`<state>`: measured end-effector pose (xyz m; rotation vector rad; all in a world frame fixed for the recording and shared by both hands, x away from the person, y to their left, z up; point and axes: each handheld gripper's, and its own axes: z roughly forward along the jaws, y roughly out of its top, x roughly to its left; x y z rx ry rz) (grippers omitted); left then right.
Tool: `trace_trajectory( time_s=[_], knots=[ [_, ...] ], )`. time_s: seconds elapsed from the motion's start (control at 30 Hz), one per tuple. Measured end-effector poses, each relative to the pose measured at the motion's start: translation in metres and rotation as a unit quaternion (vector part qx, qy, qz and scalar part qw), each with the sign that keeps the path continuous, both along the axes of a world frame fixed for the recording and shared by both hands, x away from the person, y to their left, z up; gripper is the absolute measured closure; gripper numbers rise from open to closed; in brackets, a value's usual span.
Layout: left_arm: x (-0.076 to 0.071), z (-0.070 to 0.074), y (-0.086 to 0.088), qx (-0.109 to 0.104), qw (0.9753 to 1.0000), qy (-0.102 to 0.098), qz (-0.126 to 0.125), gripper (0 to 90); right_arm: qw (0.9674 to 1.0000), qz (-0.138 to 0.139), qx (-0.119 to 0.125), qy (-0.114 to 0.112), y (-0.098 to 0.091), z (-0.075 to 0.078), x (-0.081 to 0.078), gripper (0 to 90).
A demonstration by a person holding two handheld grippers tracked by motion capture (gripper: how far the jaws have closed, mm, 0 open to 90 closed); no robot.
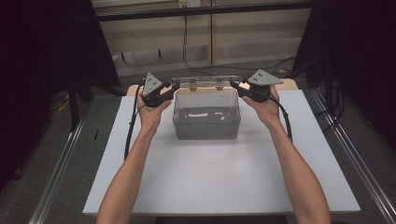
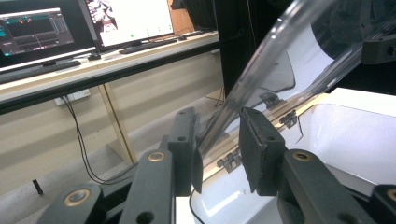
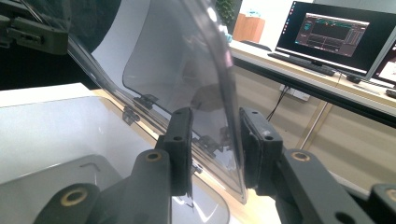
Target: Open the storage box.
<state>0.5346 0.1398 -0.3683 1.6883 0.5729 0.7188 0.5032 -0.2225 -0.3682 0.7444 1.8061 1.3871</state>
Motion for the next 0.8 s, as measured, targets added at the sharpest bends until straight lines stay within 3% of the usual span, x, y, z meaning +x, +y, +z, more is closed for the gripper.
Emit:
trace_trajectory(
  time_s=[0.47, 0.8],
  knots=[
    [0.011, -0.003, 0.001, -0.012, 0.9997, 0.018, 0.006, 71.2, 0.9998, 0.0, 0.02, 0.008, -0.002, 0.003, 0.011, 66.0],
    [0.021, -0.01, -0.001, -0.006, 0.9995, 0.027, 0.015, 73.1, 0.9994, -0.002, 0.032, 0.014, -0.003, 0.003, 0.017, 64.4]
  ],
)
